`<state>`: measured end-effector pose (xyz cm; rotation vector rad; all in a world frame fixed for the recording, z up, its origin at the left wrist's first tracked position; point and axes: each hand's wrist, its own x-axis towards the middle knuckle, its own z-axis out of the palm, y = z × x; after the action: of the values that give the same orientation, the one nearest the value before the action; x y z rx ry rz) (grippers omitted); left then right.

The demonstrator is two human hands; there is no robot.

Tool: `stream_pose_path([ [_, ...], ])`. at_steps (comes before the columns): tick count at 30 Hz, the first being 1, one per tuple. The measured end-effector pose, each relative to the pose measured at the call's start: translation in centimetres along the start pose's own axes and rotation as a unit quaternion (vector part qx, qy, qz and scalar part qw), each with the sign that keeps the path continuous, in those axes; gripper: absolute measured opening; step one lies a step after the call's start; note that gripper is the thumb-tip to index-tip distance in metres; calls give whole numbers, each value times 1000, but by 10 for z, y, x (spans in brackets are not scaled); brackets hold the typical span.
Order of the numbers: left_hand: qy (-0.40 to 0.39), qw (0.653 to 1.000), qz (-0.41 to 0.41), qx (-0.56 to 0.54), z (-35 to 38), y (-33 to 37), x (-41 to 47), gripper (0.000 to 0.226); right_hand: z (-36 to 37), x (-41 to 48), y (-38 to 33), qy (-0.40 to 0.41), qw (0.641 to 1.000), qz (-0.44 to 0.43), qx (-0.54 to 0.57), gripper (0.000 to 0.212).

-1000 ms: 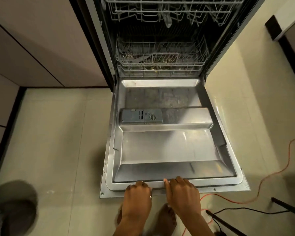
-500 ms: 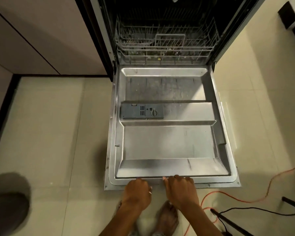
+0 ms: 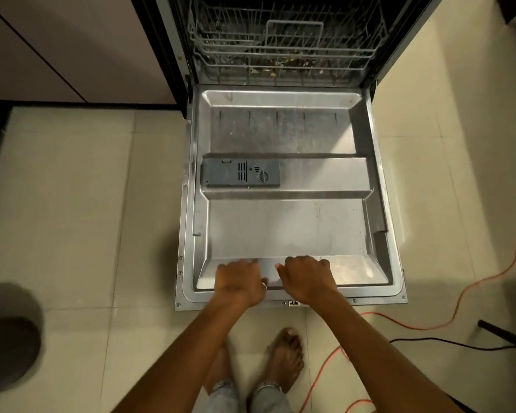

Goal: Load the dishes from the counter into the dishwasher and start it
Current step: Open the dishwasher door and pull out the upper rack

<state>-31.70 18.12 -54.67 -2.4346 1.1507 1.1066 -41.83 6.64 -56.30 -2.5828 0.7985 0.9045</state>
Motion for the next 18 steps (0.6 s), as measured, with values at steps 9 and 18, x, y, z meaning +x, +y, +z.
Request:
stream_pose_path([
  [9, 261, 964, 28, -35, -189, -14, 42, 58, -170, 51, -1, 215, 975, -10, 59, 49],
  [18, 419, 907, 36, -17, -353, -16, 55, 92, -351, 77, -1, 378, 923, -18, 64, 68],
])
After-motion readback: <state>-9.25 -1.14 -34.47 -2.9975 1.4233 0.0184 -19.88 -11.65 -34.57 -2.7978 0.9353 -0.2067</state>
